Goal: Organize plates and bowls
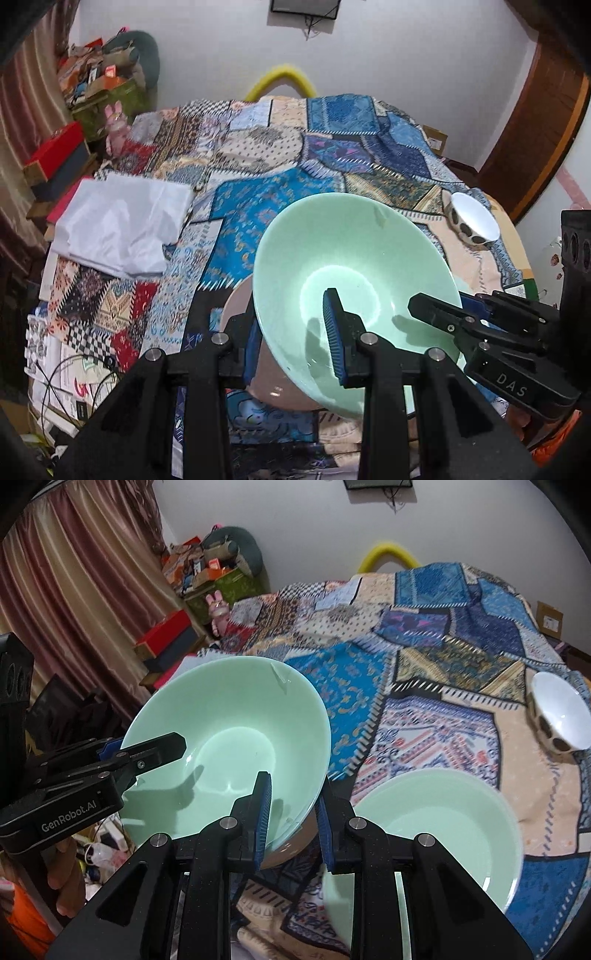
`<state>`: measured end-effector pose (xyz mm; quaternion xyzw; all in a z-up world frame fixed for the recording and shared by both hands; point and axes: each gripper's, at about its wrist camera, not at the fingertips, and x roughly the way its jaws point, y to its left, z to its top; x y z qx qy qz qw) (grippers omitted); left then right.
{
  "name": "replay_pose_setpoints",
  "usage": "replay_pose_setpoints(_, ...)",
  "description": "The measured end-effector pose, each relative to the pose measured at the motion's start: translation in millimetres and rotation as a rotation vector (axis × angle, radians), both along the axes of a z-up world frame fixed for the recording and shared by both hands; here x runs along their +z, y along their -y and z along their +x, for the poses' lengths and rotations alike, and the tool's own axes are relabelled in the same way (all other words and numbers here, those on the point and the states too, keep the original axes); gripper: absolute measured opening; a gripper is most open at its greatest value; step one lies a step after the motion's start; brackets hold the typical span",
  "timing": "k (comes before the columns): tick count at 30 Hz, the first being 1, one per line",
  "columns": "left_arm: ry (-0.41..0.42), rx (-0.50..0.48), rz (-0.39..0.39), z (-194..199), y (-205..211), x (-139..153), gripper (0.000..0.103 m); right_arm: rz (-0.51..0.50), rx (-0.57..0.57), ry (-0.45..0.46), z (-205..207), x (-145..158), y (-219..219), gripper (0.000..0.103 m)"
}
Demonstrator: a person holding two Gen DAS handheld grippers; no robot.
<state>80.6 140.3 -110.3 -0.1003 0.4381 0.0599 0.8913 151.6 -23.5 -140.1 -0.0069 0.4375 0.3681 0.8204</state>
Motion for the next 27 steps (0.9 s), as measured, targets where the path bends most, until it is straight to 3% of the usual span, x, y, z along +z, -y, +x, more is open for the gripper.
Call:
replay_pose_setpoints(12,-0.095,0.034,-0.053,-4,-27,-50,0.031,-0.040,0.033,-0.076,-4,-34,-25,0.021)
replay_pose_setpoints(27,-0.155,0.028,-0.046,12,-30,-75,0.031,-0.092,0.044,-0.110,6,-54,-33,0.021)
